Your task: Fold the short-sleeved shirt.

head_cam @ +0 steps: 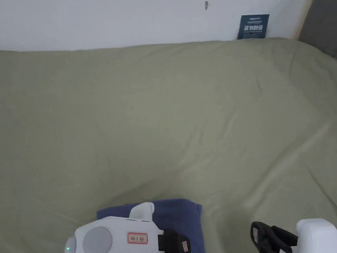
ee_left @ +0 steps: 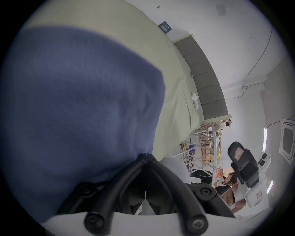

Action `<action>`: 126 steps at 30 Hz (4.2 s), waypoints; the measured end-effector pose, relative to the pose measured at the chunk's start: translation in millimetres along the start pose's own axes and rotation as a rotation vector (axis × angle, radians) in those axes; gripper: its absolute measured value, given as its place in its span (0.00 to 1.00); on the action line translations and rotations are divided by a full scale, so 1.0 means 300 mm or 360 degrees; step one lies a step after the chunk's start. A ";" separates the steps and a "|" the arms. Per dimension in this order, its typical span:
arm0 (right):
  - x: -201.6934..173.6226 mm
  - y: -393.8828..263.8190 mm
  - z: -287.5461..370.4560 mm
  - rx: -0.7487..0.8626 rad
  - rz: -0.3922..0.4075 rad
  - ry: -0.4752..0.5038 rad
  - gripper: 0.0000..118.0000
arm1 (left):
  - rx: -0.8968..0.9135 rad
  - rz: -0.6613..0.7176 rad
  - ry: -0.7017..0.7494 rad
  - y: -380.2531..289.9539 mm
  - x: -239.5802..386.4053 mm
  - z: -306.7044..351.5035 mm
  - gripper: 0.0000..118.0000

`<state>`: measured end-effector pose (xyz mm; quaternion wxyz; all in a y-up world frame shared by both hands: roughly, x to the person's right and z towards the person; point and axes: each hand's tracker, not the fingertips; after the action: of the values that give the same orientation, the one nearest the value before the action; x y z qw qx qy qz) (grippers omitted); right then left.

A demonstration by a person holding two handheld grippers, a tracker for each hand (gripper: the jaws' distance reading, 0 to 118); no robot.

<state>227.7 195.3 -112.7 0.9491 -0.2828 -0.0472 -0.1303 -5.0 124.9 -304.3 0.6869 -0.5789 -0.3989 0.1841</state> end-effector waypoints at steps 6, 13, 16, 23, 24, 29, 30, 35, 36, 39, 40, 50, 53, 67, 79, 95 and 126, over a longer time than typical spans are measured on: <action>-0.072 0.082 -0.232 -0.0301 -0.0156 0.0547 0.01 | 0.0223 -0.0075 0.0116 0.020 -0.010 0.323 0.00; -0.024 -0.060 -0.590 -0.0837 -0.0587 0.1071 0.01 | 0.0255 0.0062 0.0320 0.038 -0.247 0.454 0.00; 0.048 -0.137 -0.650 -0.0926 -0.0798 0.1141 0.01 | 0.0218 0.0123 0.0289 0.043 -0.326 0.441 0.00; 0.107 -0.170 -0.660 -0.0888 -0.1008 0.1269 0.01 | 0.0069 0.0071 -0.0077 0.060 -0.377 0.317 1.00; 0.105 -0.171 -0.660 -0.0889 -0.1012 0.1274 0.01 | 0.0043 0.0099 -0.0084 0.069 -0.382 0.290 1.00; 0.100 -0.173 -0.657 -0.0883 -0.1016 0.1276 0.01 | 0.0059 0.0081 -0.0210 0.096 -0.389 0.200 0.98; 0.098 -0.170 -0.654 -0.0882 -0.1015 0.1271 0.01 | 0.0053 0.0089 -0.0246 0.105 -0.387 0.199 0.76; 0.066 -0.114 -0.616 -0.0827 -0.0862 0.1128 0.01 | 0.0053 0.0053 -0.0103 0.093 -0.384 0.197 0.17; 0.067 -0.104 -0.613 -0.0813 -0.0840 0.1114 0.01 | 0.0053 0.0065 -0.0117 0.093 -0.378 0.209 0.17; 0.044 -0.059 -0.574 -0.0769 -0.0777 0.1111 0.01 | 0.0059 0.0020 -0.0111 0.095 -0.365 0.272 0.17; 0.041 -0.043 -0.563 -0.0757 -0.0748 0.1105 0.01 | 0.0073 0.0020 -0.0065 0.116 -0.380 0.324 0.17; -0.011 0.048 -0.533 -0.0678 -0.0648 0.1060 0.01 | 0.0287 0.0236 0.0463 0.224 -0.795 1.015 0.17; -0.031 0.061 -0.544 -0.0662 -0.0627 0.1026 0.01 | 0.0339 0.0327 0.0589 0.247 -0.908 1.194 0.17; -0.031 0.155 -0.605 -0.0585 -0.0597 0.0966 0.01 | 0.0376 0.0231 0.0914 0.319 -1.056 1.360 1.00; 0.007 0.275 -0.479 -0.0270 -0.0337 0.0790 0.01 | 0.0871 0.0093 0.1030 0.234 -0.600 1.137 0.00; -0.207 0.491 -0.025 0.0806 0.0480 -0.0231 0.02 | 0.1699 -0.0797 0.1128 0.054 0.448 0.608 0.00; -0.242 0.549 0.129 0.0914 0.0437 -0.0270 1.00 | 0.1752 -0.0753 0.1207 0.066 0.518 0.655 1.00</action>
<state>202.5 365.4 -178.5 0.9915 -0.0170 -0.1223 0.0415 -55.2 368.5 -268.6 0.9929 -0.0697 -0.0963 -0.0094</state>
